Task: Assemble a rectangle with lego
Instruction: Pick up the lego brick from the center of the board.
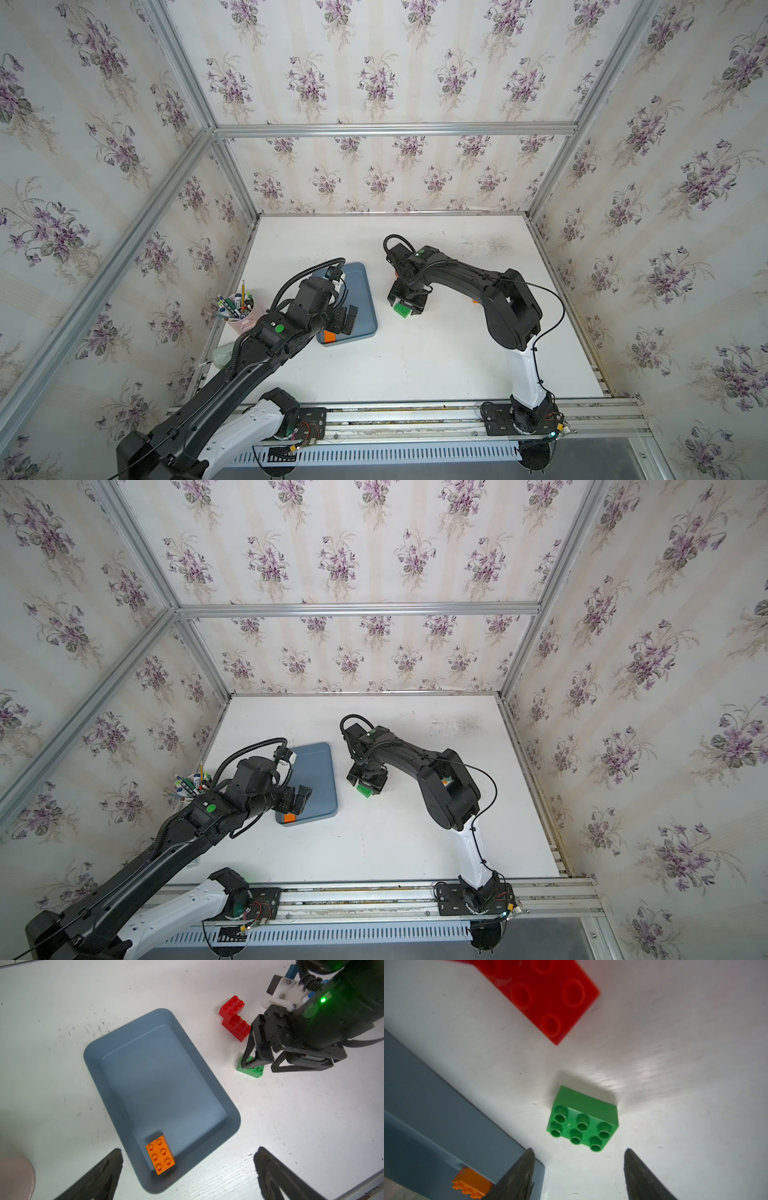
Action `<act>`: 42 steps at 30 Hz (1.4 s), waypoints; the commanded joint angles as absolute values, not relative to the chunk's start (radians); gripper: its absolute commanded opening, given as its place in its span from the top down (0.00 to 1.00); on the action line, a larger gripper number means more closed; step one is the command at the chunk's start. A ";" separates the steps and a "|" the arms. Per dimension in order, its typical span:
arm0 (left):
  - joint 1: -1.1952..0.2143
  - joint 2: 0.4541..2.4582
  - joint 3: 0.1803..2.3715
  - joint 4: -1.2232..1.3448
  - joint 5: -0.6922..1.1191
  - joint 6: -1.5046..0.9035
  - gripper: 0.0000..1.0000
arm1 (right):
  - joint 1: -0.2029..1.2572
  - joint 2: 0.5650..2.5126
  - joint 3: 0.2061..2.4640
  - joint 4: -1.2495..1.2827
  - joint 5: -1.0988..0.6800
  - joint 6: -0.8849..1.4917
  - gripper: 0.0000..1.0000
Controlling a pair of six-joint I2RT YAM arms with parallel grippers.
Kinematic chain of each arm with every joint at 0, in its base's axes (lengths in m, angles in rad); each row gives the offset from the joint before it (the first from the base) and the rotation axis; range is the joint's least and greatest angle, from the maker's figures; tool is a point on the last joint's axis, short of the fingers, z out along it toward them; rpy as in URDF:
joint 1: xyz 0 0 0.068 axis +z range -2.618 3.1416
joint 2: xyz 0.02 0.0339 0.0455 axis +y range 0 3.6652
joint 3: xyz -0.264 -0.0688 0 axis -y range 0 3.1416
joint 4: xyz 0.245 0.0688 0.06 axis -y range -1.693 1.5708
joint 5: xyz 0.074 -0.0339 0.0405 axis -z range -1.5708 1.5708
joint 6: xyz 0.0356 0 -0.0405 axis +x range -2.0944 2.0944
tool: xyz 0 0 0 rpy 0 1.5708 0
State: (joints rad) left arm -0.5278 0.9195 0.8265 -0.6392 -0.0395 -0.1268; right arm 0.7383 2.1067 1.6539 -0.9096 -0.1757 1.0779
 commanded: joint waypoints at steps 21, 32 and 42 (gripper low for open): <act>-0.526 0.892 0.803 -0.599 -0.074 -0.087 0.00 | 0.735 2.172 1.689 -0.921 -0.102 1.233 0.36; -0.526 0.888 0.797 -0.598 -0.075 -0.080 0.00 | 0.747 2.181 1.680 -0.909 -0.091 1.211 0.42; -0.526 0.890 0.795 -0.597 -0.077 -0.083 0.00 | 0.752 2.151 1.665 -0.909 -0.068 1.196 0.56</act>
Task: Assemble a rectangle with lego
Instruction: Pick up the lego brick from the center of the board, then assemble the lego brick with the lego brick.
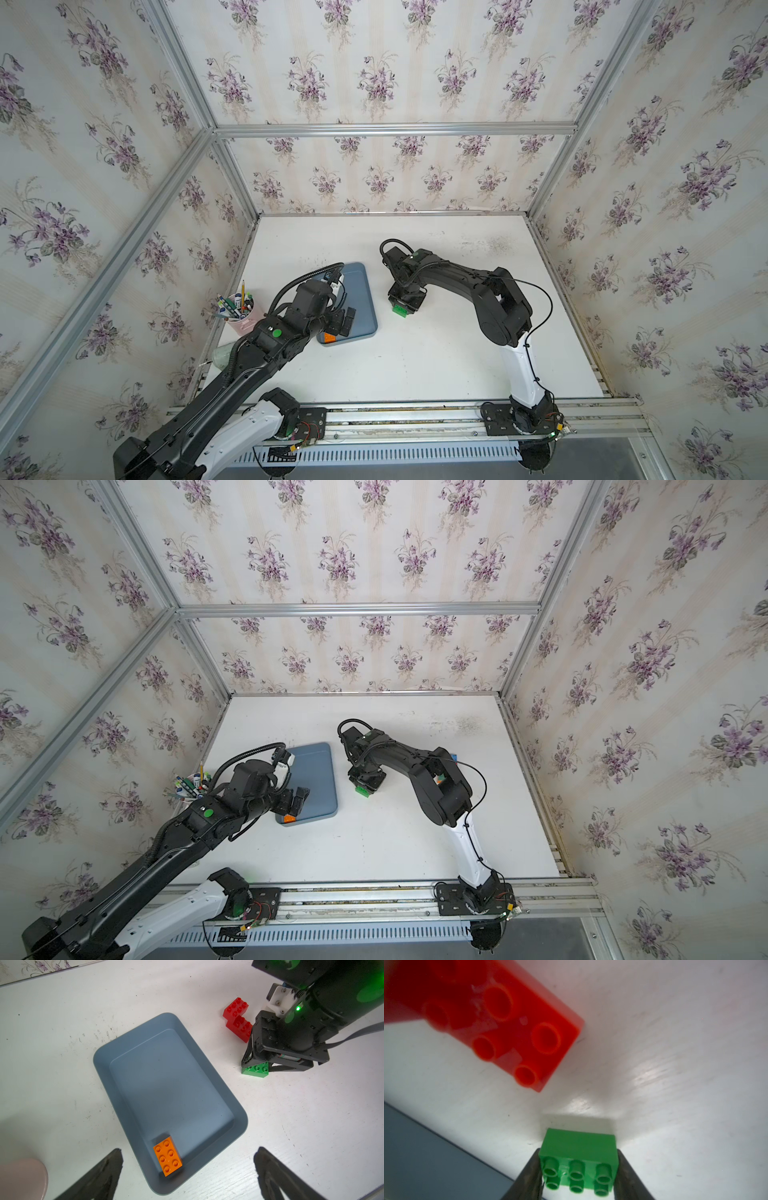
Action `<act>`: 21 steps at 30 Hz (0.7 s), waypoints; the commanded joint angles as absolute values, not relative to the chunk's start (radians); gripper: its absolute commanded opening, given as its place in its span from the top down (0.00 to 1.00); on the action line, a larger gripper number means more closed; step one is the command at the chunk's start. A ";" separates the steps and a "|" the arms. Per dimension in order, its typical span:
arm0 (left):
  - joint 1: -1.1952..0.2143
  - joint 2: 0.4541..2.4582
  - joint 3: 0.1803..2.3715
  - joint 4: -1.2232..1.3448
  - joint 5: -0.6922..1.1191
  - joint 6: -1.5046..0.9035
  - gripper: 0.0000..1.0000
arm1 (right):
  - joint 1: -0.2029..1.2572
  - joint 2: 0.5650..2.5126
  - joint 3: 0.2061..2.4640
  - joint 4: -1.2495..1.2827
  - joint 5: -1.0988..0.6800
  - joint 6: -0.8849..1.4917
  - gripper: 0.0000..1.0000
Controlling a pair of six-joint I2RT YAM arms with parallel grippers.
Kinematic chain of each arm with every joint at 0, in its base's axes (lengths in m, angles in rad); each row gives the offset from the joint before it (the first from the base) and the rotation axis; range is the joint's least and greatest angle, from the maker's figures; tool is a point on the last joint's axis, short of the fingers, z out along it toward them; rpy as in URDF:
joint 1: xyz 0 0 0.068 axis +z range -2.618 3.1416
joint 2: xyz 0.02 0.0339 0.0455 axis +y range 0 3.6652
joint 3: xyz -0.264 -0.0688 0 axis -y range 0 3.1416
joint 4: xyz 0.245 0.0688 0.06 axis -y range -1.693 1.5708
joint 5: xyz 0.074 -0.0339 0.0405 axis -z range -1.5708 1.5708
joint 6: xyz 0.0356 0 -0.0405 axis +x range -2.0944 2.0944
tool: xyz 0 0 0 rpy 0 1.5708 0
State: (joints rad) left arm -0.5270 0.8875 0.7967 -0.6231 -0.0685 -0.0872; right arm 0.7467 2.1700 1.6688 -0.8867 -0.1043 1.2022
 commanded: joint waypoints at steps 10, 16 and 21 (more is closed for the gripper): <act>-0.526 0.898 0.801 -0.598 -0.070 -0.088 0.00 | 0.724 2.102 1.808 -1.037 0.112 0.677 0.57; -0.526 0.900 0.803 -0.592 -0.059 -0.092 0.00 | 0.703 2.201 1.970 -1.117 0.173 0.283 0.55; -0.525 0.905 0.819 -0.601 -0.039 -0.091 0.00 | 0.691 2.232 1.980 -1.028 0.168 0.230 0.55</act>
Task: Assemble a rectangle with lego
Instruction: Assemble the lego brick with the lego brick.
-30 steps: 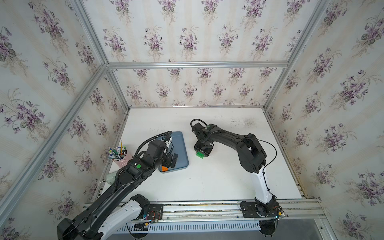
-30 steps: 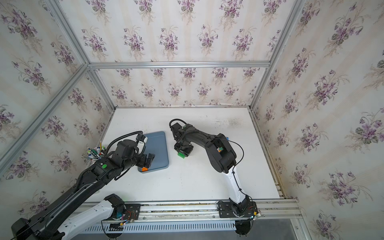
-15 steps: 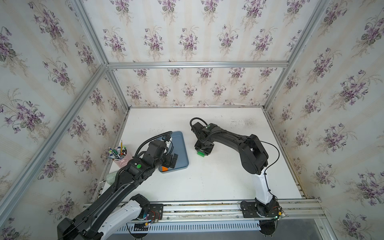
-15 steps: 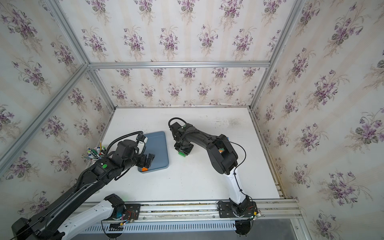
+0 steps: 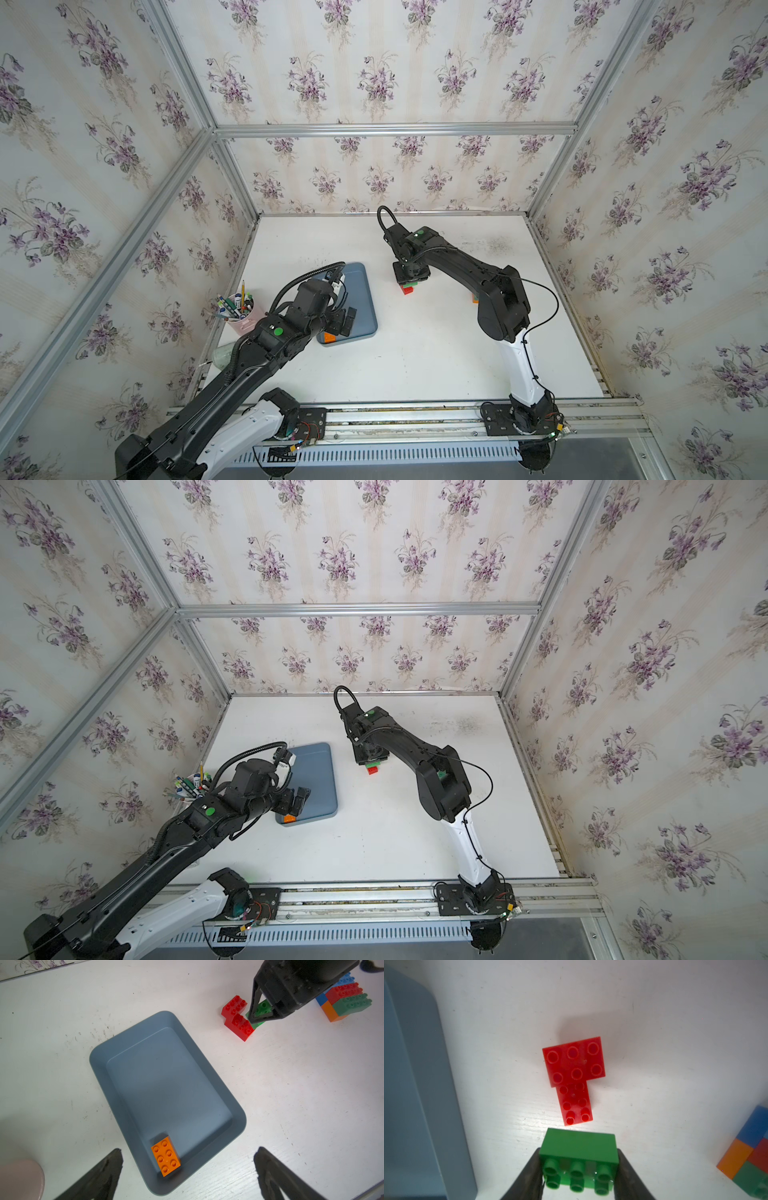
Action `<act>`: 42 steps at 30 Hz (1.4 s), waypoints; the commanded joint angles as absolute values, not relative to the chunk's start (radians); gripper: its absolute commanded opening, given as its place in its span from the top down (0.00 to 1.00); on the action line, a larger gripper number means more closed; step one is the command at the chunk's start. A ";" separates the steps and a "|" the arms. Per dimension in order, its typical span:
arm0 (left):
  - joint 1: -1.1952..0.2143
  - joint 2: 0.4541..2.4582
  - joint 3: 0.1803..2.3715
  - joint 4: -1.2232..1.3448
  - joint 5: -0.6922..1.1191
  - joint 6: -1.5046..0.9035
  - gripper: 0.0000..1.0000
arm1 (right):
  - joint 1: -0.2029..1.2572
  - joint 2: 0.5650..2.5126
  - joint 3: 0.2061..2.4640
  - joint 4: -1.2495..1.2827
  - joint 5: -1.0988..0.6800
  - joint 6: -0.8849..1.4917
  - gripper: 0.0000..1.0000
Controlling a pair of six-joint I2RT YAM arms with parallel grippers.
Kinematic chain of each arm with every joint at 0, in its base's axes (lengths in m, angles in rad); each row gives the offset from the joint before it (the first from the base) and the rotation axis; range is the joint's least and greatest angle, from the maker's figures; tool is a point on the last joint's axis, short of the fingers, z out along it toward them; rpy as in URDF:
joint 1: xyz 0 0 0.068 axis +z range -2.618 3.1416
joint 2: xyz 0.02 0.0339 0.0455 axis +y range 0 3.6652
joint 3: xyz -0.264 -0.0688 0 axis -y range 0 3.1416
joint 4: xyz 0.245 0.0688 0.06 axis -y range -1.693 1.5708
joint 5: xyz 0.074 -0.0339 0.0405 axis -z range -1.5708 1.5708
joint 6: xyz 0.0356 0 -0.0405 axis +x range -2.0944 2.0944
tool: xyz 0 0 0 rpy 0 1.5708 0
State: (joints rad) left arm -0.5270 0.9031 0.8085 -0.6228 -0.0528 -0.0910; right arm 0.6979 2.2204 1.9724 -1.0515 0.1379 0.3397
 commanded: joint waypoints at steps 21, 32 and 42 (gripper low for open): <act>-0.526 0.916 0.811 -0.593 -0.043 -0.082 0.00 | 0.648 2.275 1.999 -0.999 0.041 0.221 0.55; -0.526 0.917 0.811 -0.594 -0.049 -0.082 0.00 | 0.646 2.294 2.009 -1.003 0.065 0.209 0.55; -0.525 0.920 0.811 -0.592 -0.049 -0.082 0.00 | 0.646 2.310 2.010 -0.999 0.076 0.207 0.54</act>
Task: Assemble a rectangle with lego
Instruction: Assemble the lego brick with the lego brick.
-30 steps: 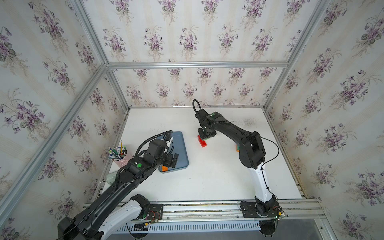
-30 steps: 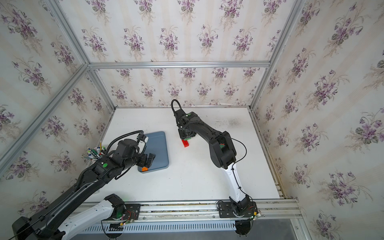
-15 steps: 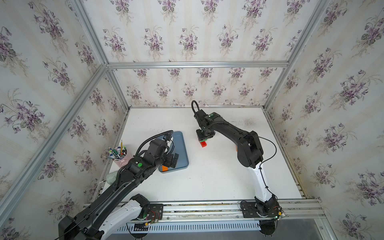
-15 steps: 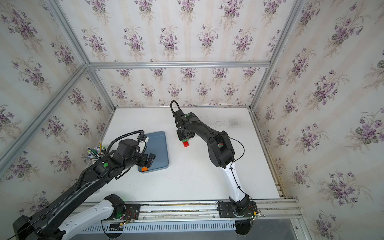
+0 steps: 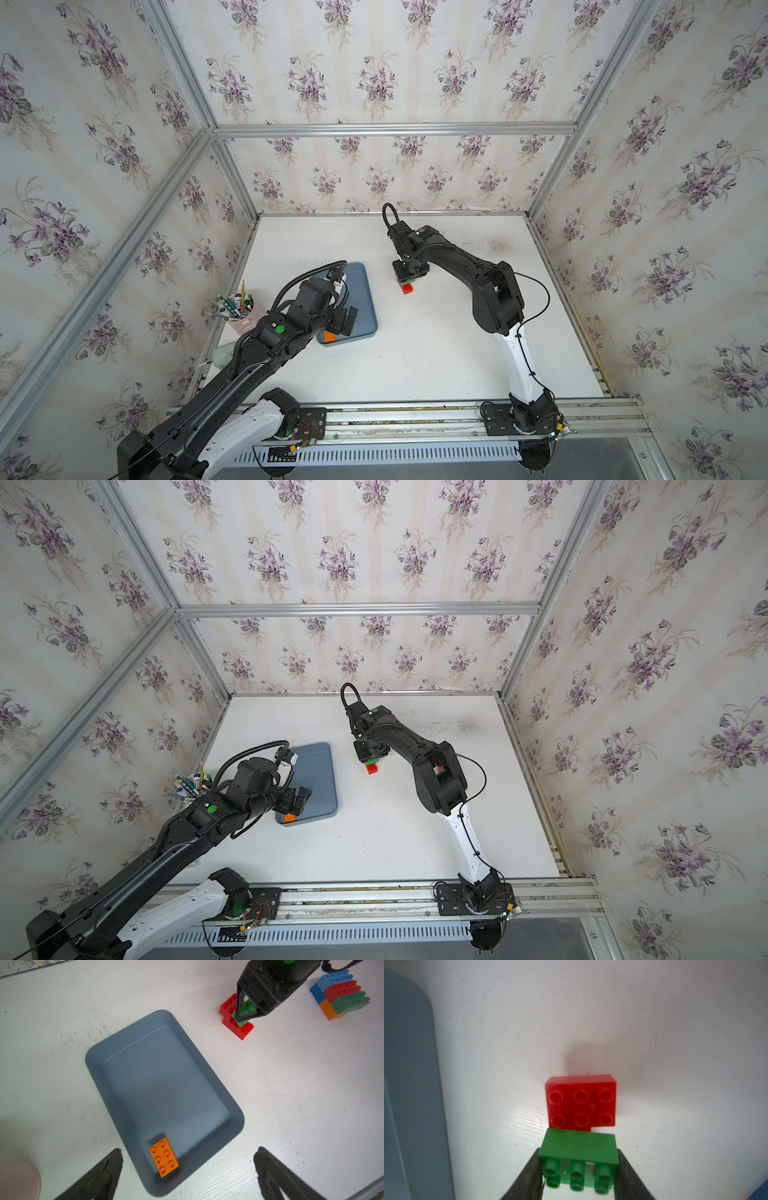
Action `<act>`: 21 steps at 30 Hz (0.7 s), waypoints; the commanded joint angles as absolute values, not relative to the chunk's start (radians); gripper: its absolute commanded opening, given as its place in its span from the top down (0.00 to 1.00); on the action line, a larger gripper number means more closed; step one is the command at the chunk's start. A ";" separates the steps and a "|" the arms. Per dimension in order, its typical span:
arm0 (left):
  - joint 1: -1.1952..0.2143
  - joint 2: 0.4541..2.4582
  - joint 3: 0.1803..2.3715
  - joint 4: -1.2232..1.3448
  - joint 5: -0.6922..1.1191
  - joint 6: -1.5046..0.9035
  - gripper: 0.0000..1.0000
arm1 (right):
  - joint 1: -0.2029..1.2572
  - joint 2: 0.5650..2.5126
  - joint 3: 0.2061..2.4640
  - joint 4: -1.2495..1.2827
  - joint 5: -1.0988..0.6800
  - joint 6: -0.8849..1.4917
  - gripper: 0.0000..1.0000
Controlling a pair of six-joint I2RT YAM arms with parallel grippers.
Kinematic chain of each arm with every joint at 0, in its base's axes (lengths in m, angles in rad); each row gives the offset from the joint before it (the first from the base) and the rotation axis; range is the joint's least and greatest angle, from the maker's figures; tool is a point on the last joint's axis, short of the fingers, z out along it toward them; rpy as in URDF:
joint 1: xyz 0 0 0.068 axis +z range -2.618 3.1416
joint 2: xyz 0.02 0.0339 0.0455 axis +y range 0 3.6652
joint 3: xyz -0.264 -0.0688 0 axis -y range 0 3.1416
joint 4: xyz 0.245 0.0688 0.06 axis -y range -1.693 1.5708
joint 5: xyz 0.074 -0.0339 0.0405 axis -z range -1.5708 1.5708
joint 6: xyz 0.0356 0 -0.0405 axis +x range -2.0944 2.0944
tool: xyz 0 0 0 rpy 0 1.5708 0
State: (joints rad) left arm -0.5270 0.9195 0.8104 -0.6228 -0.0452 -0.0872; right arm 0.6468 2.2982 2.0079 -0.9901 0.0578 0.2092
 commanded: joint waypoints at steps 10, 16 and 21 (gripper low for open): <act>-0.526 0.918 0.805 -0.590 -0.051 -0.080 0.00 | 0.646 2.321 2.013 -0.990 0.071 0.212 0.53; -0.526 0.917 0.803 -0.589 -0.054 -0.082 0.00 | 0.646 2.325 2.019 -0.988 0.076 0.212 0.50; -0.526 0.916 0.801 -0.590 -0.056 -0.080 0.00 | 0.647 2.332 2.023 -0.983 0.069 0.216 0.49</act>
